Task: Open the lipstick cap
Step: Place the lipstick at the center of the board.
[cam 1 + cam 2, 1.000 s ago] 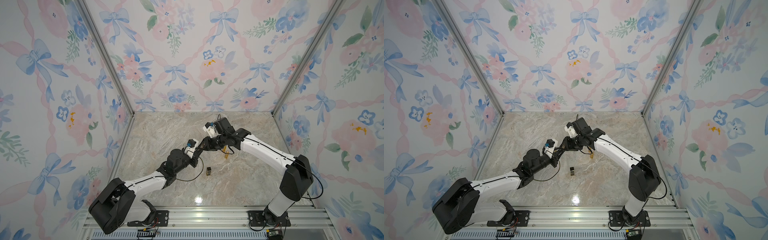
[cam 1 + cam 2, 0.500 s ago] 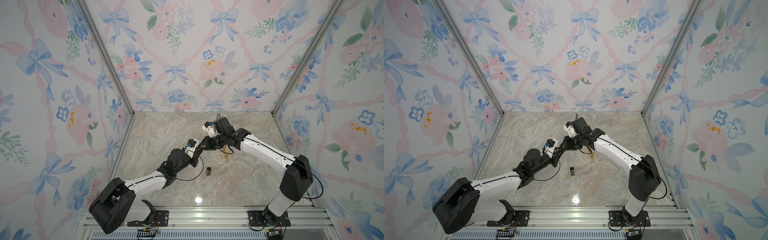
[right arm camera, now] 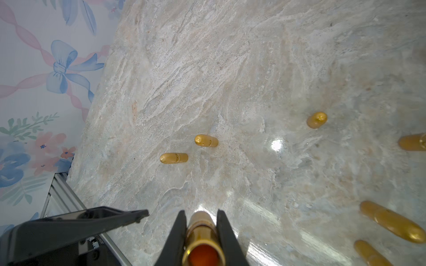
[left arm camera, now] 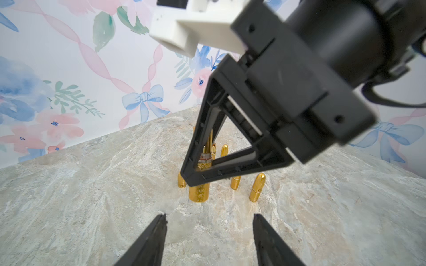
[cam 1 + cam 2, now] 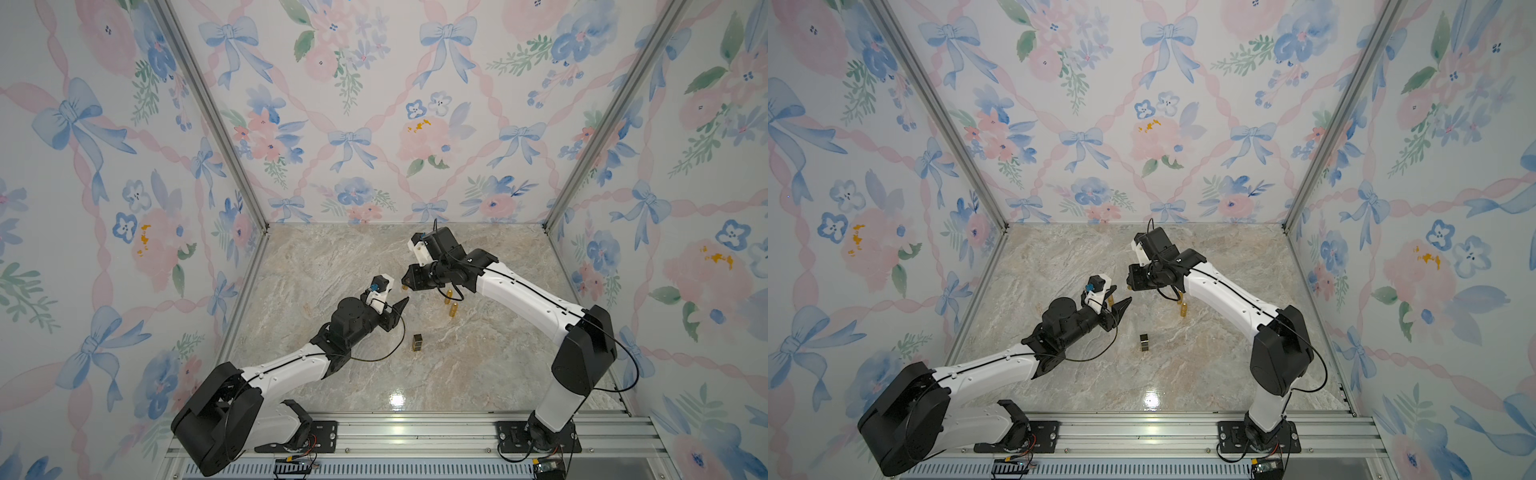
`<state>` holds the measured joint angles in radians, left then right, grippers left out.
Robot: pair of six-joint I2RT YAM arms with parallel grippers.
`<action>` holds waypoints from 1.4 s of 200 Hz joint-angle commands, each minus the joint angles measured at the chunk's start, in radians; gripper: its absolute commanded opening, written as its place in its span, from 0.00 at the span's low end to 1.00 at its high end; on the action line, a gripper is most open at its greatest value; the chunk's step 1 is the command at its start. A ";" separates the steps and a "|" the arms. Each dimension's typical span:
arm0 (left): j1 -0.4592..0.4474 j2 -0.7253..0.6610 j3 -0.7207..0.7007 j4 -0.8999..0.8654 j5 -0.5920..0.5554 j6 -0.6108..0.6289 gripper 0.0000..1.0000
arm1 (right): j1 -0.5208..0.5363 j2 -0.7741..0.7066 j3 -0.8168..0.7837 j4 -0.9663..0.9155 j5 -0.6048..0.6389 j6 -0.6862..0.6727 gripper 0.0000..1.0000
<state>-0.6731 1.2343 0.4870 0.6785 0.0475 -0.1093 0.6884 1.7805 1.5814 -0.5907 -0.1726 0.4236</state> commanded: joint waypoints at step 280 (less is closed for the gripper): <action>-0.016 0.054 0.036 -0.128 -0.226 -0.162 0.98 | -0.041 0.494 0.181 0.210 0.410 -0.126 0.17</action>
<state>-0.6865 1.2736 0.5003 0.5518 -0.1608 -0.2668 0.6552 2.2486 1.7279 -0.3836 0.2180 0.3111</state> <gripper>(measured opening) 0.980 0.208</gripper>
